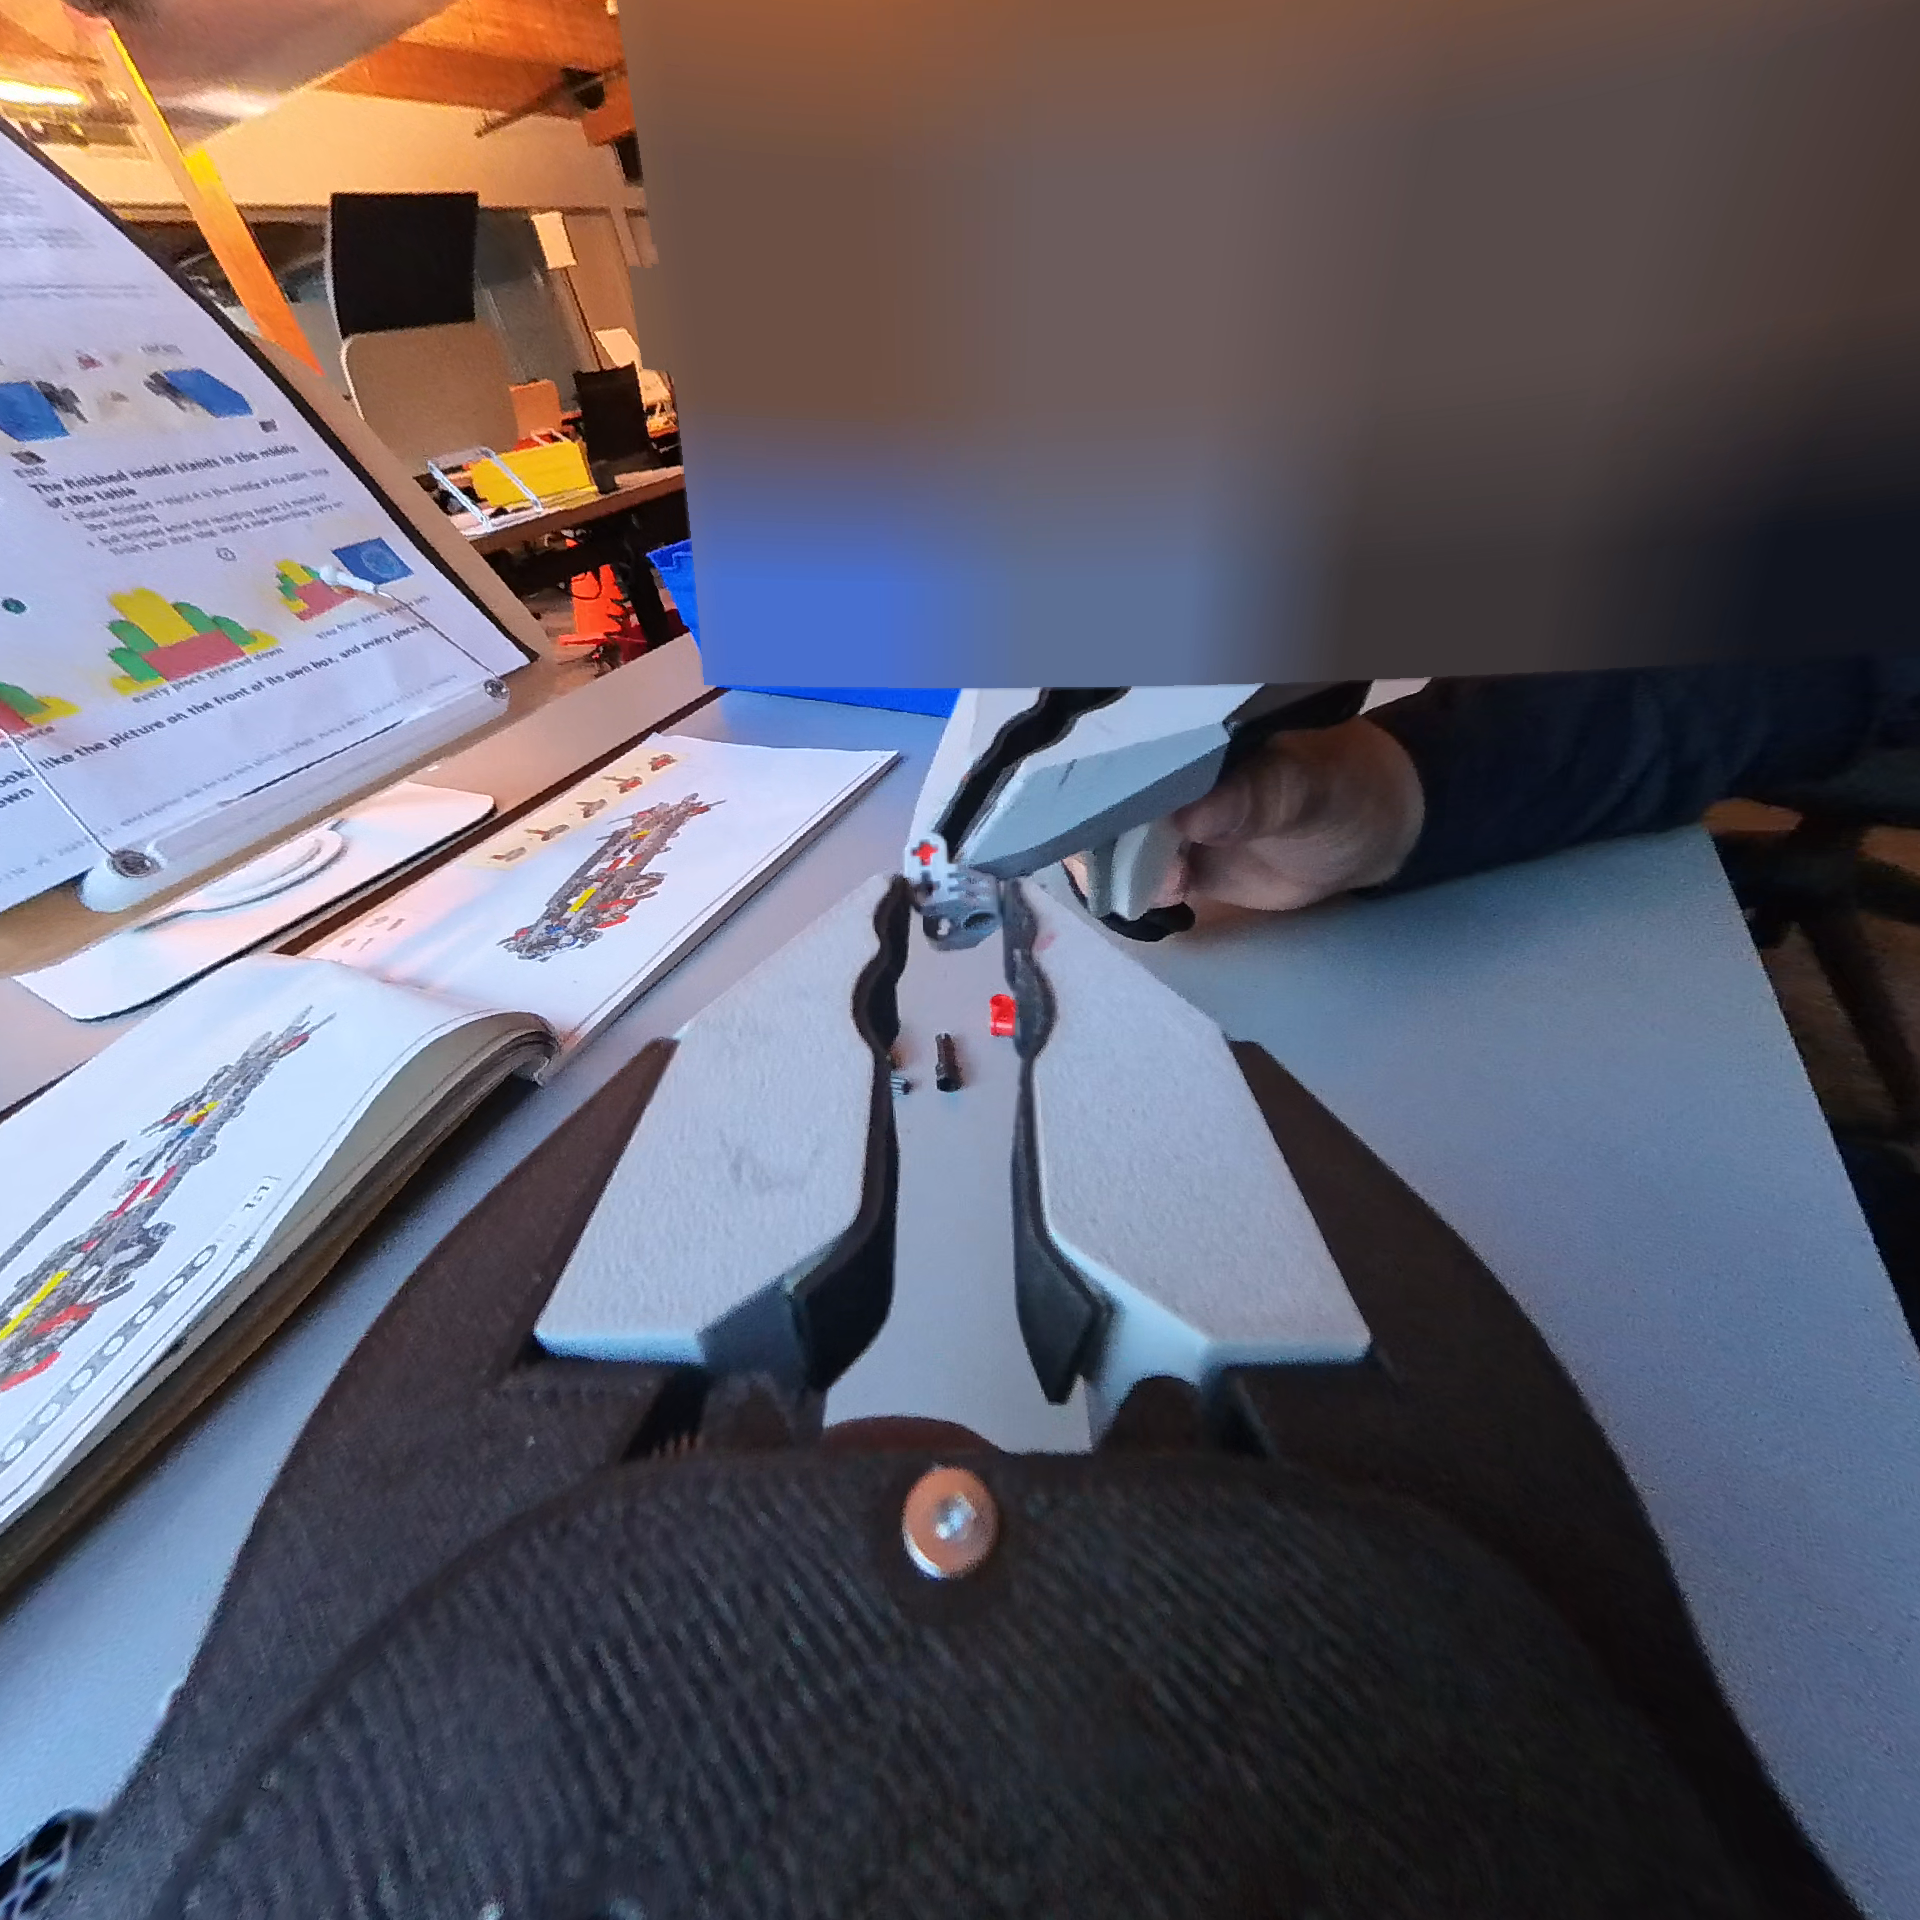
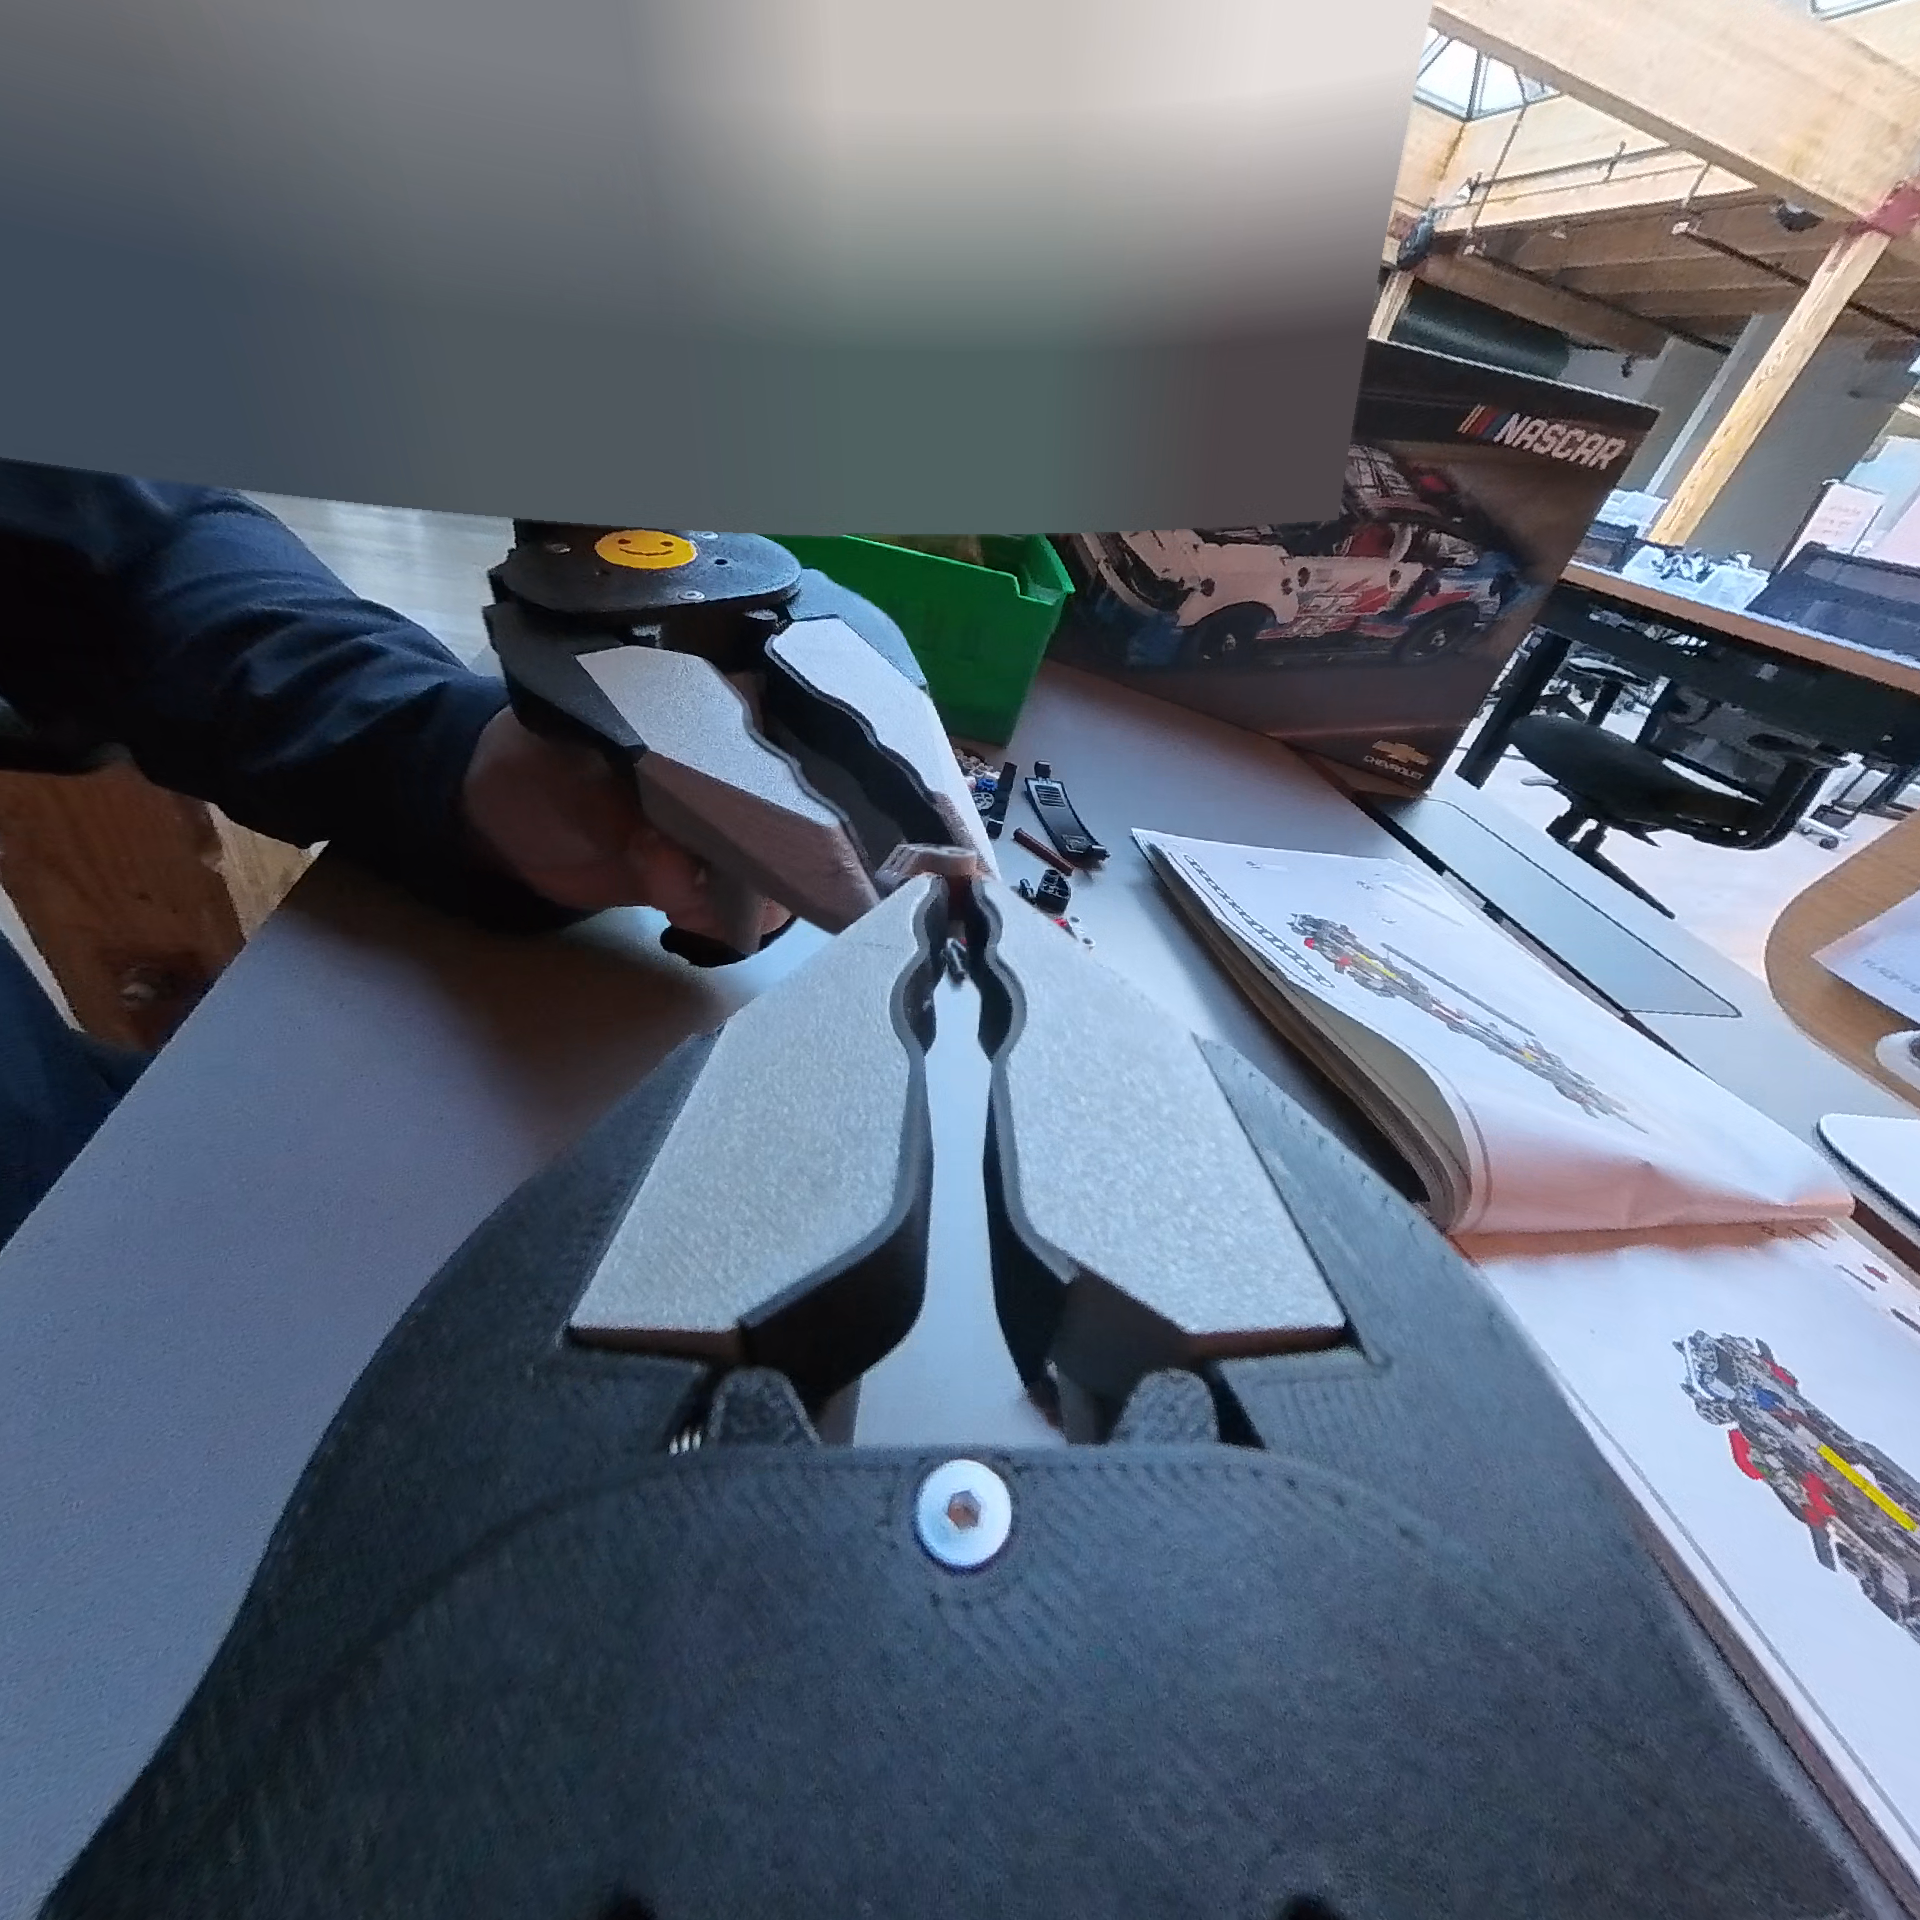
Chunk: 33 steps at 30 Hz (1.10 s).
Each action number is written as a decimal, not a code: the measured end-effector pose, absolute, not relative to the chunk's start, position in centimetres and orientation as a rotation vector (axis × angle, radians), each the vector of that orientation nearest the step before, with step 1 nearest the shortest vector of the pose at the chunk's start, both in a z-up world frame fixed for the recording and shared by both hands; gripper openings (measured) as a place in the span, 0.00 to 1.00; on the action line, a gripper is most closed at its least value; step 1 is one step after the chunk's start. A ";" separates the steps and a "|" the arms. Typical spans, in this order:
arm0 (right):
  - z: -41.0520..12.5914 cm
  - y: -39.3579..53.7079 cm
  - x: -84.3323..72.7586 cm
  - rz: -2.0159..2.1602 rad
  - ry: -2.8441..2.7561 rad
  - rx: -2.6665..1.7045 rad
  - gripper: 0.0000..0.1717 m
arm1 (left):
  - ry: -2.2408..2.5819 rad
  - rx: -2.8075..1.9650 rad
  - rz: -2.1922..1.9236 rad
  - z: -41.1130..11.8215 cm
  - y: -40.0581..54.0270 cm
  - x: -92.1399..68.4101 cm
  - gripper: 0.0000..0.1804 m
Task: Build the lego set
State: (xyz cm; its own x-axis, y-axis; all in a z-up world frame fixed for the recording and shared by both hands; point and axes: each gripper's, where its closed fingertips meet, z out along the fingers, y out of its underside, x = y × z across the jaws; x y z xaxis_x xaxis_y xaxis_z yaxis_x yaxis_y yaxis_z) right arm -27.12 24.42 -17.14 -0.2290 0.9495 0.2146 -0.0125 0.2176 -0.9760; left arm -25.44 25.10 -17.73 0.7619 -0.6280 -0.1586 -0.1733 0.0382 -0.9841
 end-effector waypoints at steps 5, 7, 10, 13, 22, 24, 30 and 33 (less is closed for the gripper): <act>-17.7 24.6 -27.3 1.158 -1.501 -0.942 0.00 | 0.700 -1.568 -0.355 -18.4 25.3 -25.7 0.08; -18.0 24.7 -27.5 1.141 -1.514 -0.955 0.00 | 0.715 -1.585 -0.314 -18.8 25.4 -25.9 0.08; -18.7 24.9 -27.6 1.174 -1.560 -1.052 0.02 | 0.768 -1.626 -0.178 -19.8 25.8 -26.6 0.08; -19.5 25.8 -27.7 1.361 -1.538 -1.277 0.03 | 0.850 -1.639 0.017 -20.8 26.2 -27.6 0.08; -20.1 24.4 -27.9 2.059 -1.312 -1.757 0.00 | 1.008 -1.493 0.441 -20.3 26.0 -27.4 0.08; -19.9 24.5 -27.9 2.087 -1.271 -1.775 0.00 | 1.007 -1.484 0.470 -20.1 26.1 -27.4 0.08; -19.0 24.1 -27.7 2.237 -1.196 -1.762 0.00 | 1.001 -1.503 0.501 -20.4 26.4 -27.8 0.07; -19.4 24.4 -27.8 2.211 -1.175 -1.795 0.00 | 1.010 -1.492 0.544 -20.3 26.4 -27.7 0.07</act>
State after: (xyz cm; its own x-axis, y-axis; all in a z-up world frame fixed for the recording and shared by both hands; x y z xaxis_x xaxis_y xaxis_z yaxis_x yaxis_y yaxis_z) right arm -27.78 24.37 -19.37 -0.3195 0.4878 -0.8124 0.4004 -0.7075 -0.5823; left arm -27.67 26.37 -20.34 0.5145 -0.2808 -0.8102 -0.8308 0.0705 -0.5520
